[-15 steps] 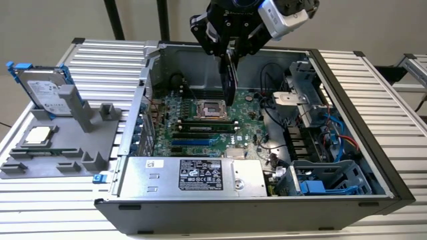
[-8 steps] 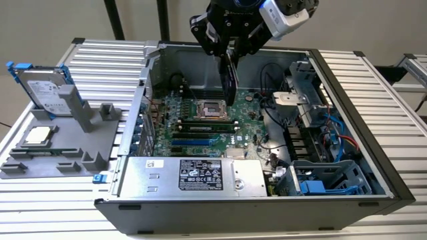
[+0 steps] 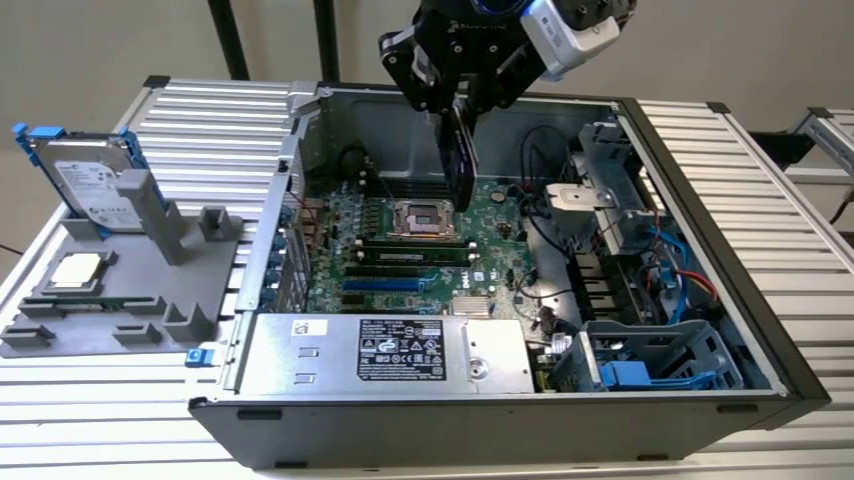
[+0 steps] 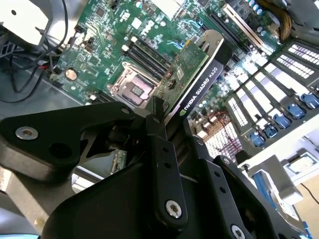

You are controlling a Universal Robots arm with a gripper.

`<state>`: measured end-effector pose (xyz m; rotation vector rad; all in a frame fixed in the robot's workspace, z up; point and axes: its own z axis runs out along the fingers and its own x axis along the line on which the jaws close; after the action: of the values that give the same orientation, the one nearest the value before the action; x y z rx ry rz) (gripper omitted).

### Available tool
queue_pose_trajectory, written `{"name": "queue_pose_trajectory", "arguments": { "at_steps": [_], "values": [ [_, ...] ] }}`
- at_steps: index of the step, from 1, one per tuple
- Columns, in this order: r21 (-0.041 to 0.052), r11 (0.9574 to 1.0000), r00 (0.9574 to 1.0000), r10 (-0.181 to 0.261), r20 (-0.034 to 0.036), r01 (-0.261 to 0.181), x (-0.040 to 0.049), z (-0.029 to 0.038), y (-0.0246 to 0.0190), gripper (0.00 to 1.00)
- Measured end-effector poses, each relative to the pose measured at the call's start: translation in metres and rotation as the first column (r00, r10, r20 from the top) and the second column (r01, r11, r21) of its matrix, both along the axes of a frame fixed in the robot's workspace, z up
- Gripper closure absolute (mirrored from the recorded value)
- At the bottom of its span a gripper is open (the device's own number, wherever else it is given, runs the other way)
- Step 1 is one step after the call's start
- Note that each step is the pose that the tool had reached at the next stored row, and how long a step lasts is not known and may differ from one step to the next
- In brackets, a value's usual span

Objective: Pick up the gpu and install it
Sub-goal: 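Insert the gpu into the slot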

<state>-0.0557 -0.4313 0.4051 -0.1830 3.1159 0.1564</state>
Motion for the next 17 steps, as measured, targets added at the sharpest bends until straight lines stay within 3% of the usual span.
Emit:
{"name": "queue_pose_trajectory", "arguments": {
  "at_steps": [17],
  "values": [
    [-0.0001,0.9983,0.9983,0.059,0.0000,-0.059,0.0000,0.0000,0.0000,1.00]
  ]
}}
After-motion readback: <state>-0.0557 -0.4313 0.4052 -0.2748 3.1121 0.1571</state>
